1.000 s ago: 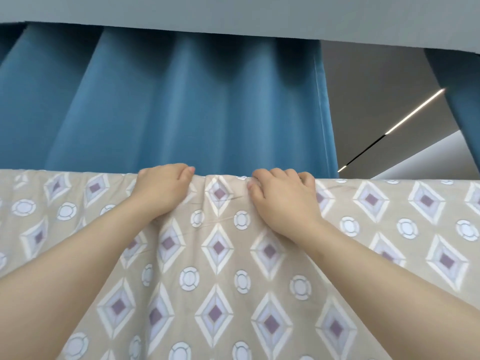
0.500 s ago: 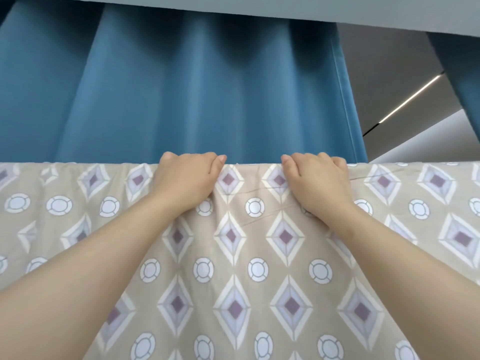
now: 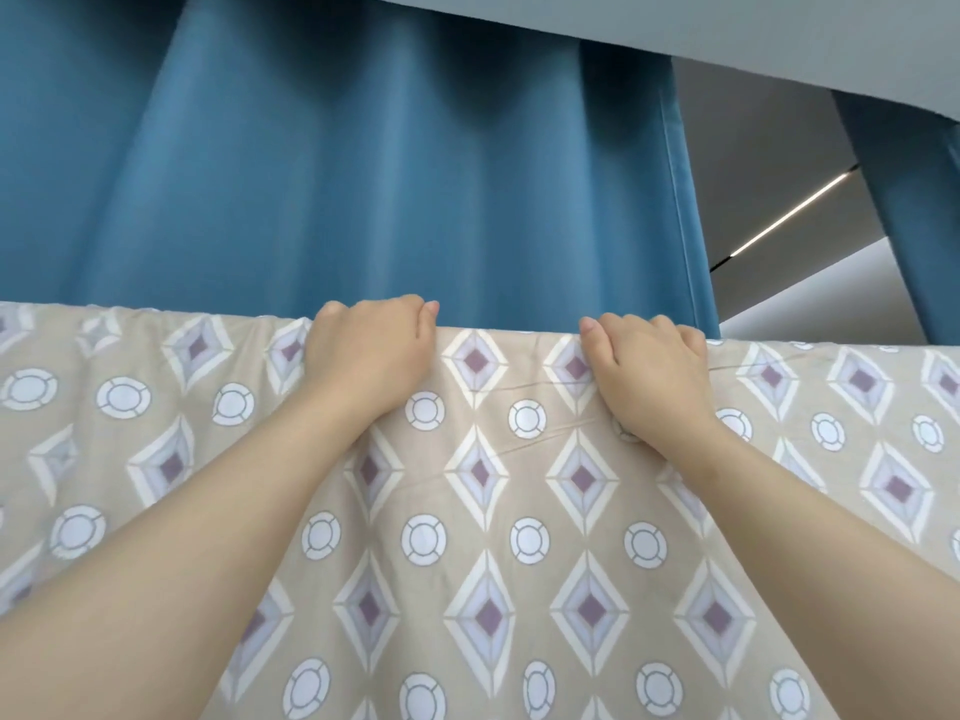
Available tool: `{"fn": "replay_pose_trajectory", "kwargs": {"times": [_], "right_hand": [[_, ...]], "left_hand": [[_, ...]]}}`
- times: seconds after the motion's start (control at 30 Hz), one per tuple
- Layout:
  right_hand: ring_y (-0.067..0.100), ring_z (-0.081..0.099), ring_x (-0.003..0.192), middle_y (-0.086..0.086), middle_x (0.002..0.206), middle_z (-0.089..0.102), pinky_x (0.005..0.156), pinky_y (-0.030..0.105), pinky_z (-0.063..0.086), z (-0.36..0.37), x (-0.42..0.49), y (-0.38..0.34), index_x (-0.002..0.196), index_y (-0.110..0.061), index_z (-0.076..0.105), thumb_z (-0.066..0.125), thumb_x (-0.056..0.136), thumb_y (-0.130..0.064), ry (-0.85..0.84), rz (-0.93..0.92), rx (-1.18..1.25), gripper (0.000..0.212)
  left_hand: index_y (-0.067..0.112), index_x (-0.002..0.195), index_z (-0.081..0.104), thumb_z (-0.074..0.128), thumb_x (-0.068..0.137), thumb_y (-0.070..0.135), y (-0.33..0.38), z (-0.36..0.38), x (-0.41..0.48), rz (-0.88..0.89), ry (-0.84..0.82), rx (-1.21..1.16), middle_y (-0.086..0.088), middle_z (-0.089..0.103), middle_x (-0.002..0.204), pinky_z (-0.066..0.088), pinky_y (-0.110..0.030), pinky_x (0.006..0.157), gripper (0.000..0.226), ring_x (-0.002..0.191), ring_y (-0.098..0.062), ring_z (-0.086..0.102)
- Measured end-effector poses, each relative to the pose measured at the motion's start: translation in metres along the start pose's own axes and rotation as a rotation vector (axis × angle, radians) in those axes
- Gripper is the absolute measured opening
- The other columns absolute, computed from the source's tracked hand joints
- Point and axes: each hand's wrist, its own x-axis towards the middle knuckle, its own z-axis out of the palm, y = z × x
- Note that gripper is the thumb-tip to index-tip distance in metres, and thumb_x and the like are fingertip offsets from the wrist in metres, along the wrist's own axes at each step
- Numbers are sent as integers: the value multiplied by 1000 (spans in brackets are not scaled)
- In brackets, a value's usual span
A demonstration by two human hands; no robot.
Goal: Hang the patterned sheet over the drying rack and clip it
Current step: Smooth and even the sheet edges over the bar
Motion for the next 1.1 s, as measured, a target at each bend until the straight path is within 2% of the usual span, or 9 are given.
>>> {"fn": "replay_pose_trajectory", "kwargs": {"times": [0.17, 0.23, 0.37, 0.5, 0.7, 0.77, 0.9, 1.03, 1.1], "right_hand": [[26, 46, 97, 0, 85, 56, 95, 37, 25, -3, 3, -13, 81, -15, 56, 22, 99, -36, -69, 40, 21, 43], [24, 47, 99, -3, 87, 57, 93, 36, 24, -4, 9, -29, 88, -19, 58, 26, 99, -37, -108, -8, 87, 38], [20, 53, 101, -6, 95, 63, 85, 30, 18, -2, 9, -51, 103, -24, 60, 31, 99, -28, -79, -102, 242, 30], [21, 47, 88, -7, 87, 55, 82, 29, 19, -7, 14, -53, 102, -23, 60, 33, 99, -23, -73, -53, 247, 28], [24, 47, 101, -1, 99, 59, 79, 32, 22, -12, 15, -61, 106, -15, 58, 32, 101, -22, 37, -110, 252, 28], [25, 49, 103, 2, 105, 62, 82, 33, 28, -9, 12, -57, 106, -13, 57, 33, 100, -22, -14, -135, 271, 27], [23, 53, 94, -3, 89, 60, 93, 41, 41, -15, 14, -53, 93, -19, 56, 39, 97, -21, -94, -110, 382, 18], [20, 51, 97, -7, 101, 63, 88, 35, 31, -13, 16, -71, 104, -24, 59, 32, 97, -26, -171, -181, 289, 27], [23, 51, 93, -3, 93, 60, 82, 35, 26, -4, 17, -76, 93, -19, 57, 28, 98, -29, -238, -201, 184, 31]], "left_hand": [[16, 106, 56, 28, 101, 28, -14, -13, 4, -15, -213, -213, -5, 62, 114, 37, -33, 90, 30, 107, -28, 52], [19, 112, 58, 35, 100, 27, -24, -23, 10, -2, -266, -279, 0, 61, 117, 39, -28, 86, 28, 109, -21, 51], [17, 106, 63, 41, 98, 25, -25, -28, 14, 6, -194, -275, 1, 62, 105, 34, -24, 75, 24, 94, -16, 47], [10, 107, 55, 33, 100, 23, -19, -23, 15, 83, -105, -51, -13, 61, 100, 37, -32, 68, 26, 83, -30, 49], [4, 106, 51, 31, 101, 23, -21, -18, 0, 102, 175, -101, -18, 62, 93, 41, -41, 73, 28, 81, -35, 52], [4, 106, 52, 33, 101, 22, -26, -12, -8, 135, 151, -162, -17, 63, 95, 41, -41, 77, 26, 88, -37, 55], [13, 97, 53, 34, 99, 29, -41, -18, 2, 117, 11, -273, -6, 63, 92, 43, -38, 77, 25, 91, -32, 55], [18, 81, 48, 25, 100, 36, -51, -22, 17, 11, -134, 0, -2, 55, 90, 37, -36, 82, 35, 97, -29, 51], [21, 68, 40, 23, 101, 39, -58, -19, 14, 4, -178, -2, 0, 50, 83, 33, -35, 82, 41, 90, -25, 46]]}}
